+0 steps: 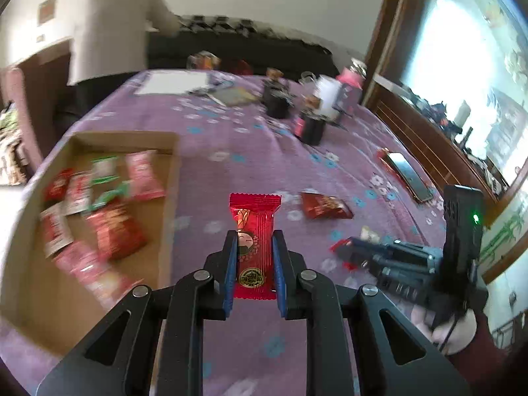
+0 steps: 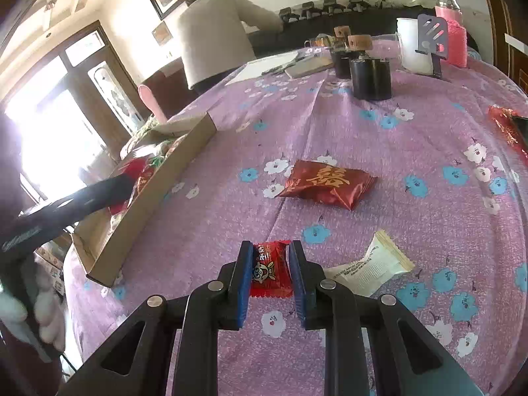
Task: Organize snacks
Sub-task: 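Carry both red snacks into the box and open both tools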
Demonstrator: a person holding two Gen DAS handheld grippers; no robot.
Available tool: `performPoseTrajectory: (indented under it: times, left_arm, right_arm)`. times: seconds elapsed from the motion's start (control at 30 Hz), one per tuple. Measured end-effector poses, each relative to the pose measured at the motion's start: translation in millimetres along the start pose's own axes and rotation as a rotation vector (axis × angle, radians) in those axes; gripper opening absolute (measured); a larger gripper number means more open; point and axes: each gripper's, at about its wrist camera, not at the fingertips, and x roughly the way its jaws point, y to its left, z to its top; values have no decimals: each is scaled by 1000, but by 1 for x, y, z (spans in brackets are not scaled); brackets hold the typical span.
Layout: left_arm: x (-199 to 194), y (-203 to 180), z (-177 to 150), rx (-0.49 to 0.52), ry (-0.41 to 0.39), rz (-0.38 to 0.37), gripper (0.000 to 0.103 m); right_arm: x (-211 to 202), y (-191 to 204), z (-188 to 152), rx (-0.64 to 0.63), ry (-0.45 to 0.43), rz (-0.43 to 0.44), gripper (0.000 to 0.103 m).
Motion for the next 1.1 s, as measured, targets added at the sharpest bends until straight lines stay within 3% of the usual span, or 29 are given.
performPoseTrajectory:
  times: [0.2,0.4,0.57,0.8,0.97,1.1]
  left_arm:
    - [-37,63,-23,-71,-37,135,17]
    - [-36,129,-34,-173,8,226,17]
    - [-16,161,-32,-229,53,236,17]
    - [7,181,-27,-274,99,236,17]
    - [1,185,-26,-289,79,231,19]
    - [-11,185,-27,-300,55,226,19]
  right_arm:
    - [-7,17,1,-25,-29,-34,23]
    - [-2,78,12,-61,-1,76,22]
    - [21,143,24,-139,41,140,22]
    - [84,221,27,-227,162,196,22]
    - [122,250,18,-263,220,189,22]
    - [128,260,10,-291,204,177,25]
